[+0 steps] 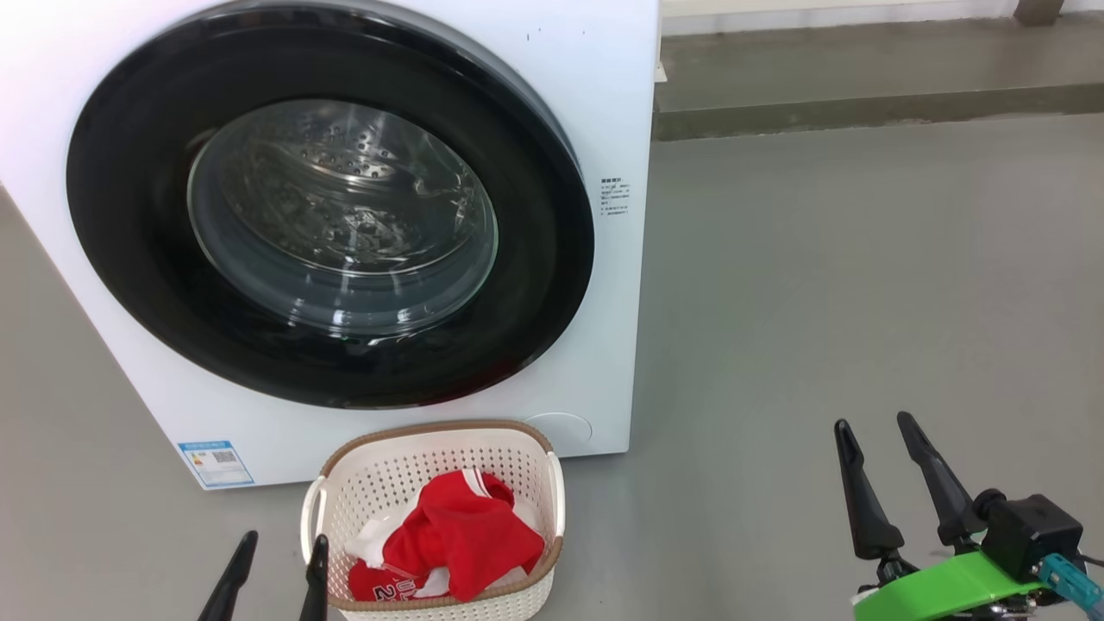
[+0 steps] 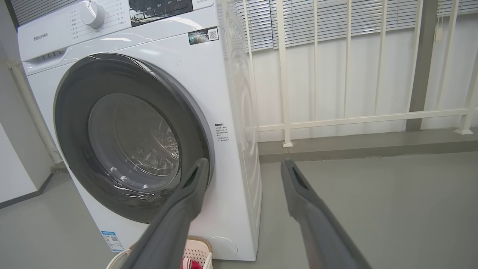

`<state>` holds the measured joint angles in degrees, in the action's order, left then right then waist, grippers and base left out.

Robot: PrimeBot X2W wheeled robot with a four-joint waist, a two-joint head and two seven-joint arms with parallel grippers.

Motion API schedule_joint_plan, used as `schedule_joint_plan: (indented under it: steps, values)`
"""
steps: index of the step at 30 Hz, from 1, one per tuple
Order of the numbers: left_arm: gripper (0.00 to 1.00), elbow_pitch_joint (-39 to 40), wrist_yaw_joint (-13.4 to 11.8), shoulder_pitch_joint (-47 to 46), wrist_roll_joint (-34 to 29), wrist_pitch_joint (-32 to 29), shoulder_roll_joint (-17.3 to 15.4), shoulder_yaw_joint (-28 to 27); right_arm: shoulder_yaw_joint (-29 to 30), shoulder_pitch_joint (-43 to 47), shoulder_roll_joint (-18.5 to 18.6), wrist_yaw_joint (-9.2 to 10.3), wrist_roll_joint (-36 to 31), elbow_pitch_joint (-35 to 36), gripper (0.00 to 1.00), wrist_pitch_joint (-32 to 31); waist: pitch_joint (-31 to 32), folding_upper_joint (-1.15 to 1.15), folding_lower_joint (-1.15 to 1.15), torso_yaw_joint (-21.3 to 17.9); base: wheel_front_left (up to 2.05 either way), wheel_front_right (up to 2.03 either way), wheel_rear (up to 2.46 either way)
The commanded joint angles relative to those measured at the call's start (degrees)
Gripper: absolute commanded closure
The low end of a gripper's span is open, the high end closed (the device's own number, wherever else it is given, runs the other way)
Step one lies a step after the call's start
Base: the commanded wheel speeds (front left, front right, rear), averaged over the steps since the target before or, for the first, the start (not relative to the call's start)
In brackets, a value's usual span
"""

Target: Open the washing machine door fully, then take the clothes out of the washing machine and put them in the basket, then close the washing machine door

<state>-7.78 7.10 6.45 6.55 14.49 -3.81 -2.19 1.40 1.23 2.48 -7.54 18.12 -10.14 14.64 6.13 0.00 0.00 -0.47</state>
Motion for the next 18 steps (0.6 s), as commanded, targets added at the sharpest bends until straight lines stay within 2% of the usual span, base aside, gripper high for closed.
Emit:
schedule_joint_plan:
  steps: [1,13,14,18]
  values:
    - [0.00,1.65,0.33,-1.05,-0.13,0.51,-0.19,-2.25,-1.70,-0.55,0.40,0.05,0.08,1.67,0.00,0.36,0.31,0.00,0.00,-0.10,0.00,0.00,0.00]
    - [0.00,2.48,-0.03,-0.40,-0.89,0.51,0.33,-3.23,-2.19,-0.22,0.40,0.05,-0.37,1.61,0.00,0.36,0.71,0.00,0.00,0.06,0.00,0.00,0.00]
    - [1.00,0.82,-0.02,0.76,-0.23,-0.01,0.73,-1.31,-0.60,1.11,-0.09,0.00,-0.08,-0.01,1.00,0.00,0.71,0.00,0.00,0.05,0.00,0.00,0.00]
    - [1.00,-2.28,-0.02,1.22,-0.10,-0.39,1.55,-1.04,-0.59,2.51,-0.78,-0.01,-0.01,-2.95,1.00,-0.03,0.71,0.00,0.00,0.05,0.00,0.00,0.00]
